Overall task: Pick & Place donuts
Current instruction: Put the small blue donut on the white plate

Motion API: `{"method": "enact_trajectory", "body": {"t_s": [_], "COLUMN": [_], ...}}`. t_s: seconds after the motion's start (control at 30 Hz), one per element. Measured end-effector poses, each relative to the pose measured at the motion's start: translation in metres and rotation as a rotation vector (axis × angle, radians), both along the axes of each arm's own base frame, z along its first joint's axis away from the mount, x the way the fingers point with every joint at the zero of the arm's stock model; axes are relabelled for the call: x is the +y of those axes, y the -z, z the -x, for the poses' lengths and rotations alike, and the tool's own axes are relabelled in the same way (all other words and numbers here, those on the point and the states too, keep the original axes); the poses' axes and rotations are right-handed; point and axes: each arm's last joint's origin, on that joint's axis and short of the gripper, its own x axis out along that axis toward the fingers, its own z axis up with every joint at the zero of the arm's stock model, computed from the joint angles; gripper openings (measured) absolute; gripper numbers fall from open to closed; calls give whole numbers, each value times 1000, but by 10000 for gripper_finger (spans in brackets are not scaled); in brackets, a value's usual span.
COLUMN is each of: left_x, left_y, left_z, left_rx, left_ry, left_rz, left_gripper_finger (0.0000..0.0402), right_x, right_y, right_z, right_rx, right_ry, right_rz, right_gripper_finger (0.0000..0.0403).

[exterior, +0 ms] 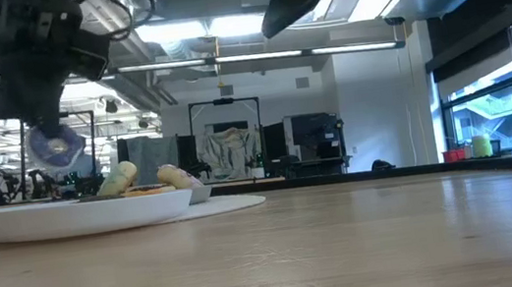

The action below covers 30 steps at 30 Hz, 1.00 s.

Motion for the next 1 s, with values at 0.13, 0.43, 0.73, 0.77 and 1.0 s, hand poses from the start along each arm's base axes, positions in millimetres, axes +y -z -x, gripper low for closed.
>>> {"method": "enact_trajectory", "body": {"t_s": [0.13, 0.43, 0.73, 0.77, 1.0], "left_x": [-1, -5, -6, -6, -6], "left_y": [10, 32, 42, 43, 44], "left_z": [-6, -22, -28, -28, -28], "left_rx": [56, 126, 154, 155, 162], "left_ry": [0, 49, 96, 96, 96], "left_rz": [-5, 38, 21, 21, 20], "left_gripper_finger": [19, 19, 19, 19, 19], "right_x": [0, 0, 0, 0, 0], "right_y": [0, 2, 3, 3, 3], "right_z": [0, 2, 3, 3, 3], "right_rx": [4, 34, 37, 39, 46], "right_ry": [0, 2, 2, 2, 2], "right_rz": [0, 1, 2, 2, 3], "right_gripper_finger": [211, 211, 211, 211, 211]}}
